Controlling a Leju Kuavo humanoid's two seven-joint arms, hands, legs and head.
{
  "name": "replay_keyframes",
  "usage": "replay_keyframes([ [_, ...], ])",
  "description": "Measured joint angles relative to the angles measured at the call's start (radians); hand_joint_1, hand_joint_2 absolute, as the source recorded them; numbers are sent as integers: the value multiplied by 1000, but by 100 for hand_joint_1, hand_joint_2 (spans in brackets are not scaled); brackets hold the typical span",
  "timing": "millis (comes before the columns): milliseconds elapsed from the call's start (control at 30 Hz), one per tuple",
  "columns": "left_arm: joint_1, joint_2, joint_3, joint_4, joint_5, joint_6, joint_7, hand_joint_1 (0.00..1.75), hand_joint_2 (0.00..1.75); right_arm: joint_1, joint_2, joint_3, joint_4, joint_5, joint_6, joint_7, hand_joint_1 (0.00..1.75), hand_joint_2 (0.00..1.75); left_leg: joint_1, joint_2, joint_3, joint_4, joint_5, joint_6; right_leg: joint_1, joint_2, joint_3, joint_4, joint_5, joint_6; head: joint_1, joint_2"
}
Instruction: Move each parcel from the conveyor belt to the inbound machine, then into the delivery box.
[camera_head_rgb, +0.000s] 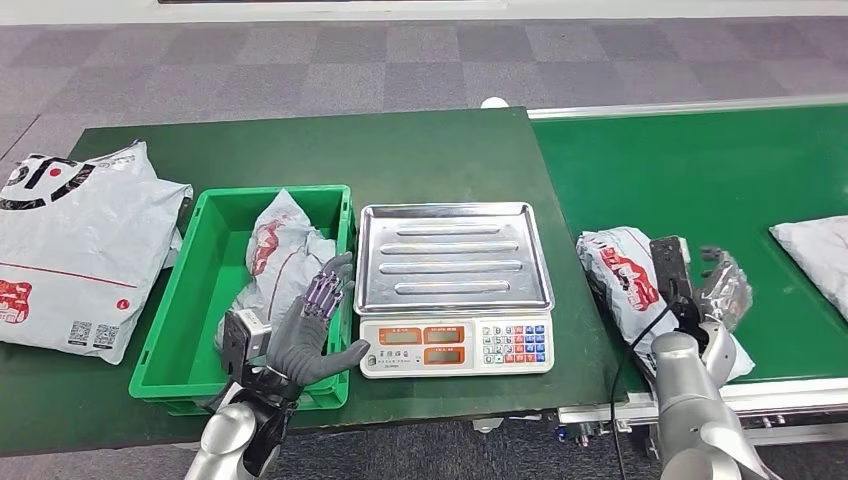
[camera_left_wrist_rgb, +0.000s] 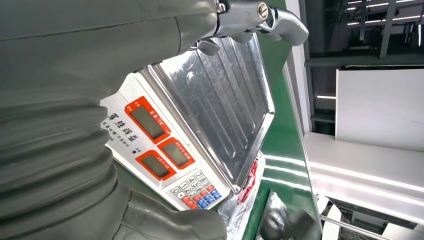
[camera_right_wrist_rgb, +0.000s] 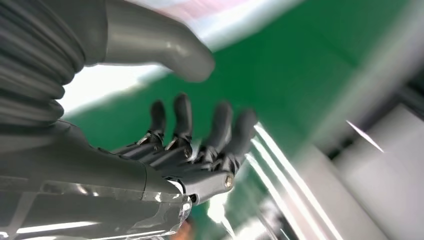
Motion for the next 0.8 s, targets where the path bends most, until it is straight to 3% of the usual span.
replay_keyframes([
  [100,-2,2,0,3,0,-7,3,0,175,-2,-24,38,66,69,106,186,0,175,0,-2,-1,0,0,1,0,-3,1,0,0,0,0,0],
  [233,-9,4,0,15,0,-12,5,0,175,-7,-52,67,134,107,209,282,0,175,0,-2,0,0,0,1,0,-3,1,0,0,0,0,0],
  [500,-18,1,0,34,-7,-13,7,0,175,-36,-78,99,197,152,266,374,0,175,0,-2,1,0,0,0,0,-2,2,0,0,0,0,0],
  [800,-19,-2,0,39,-10,-16,7,0,175,-38,-82,105,204,163,273,389,0,175,0,-2,1,0,0,0,0,-2,2,0,0,0,0,0],
])
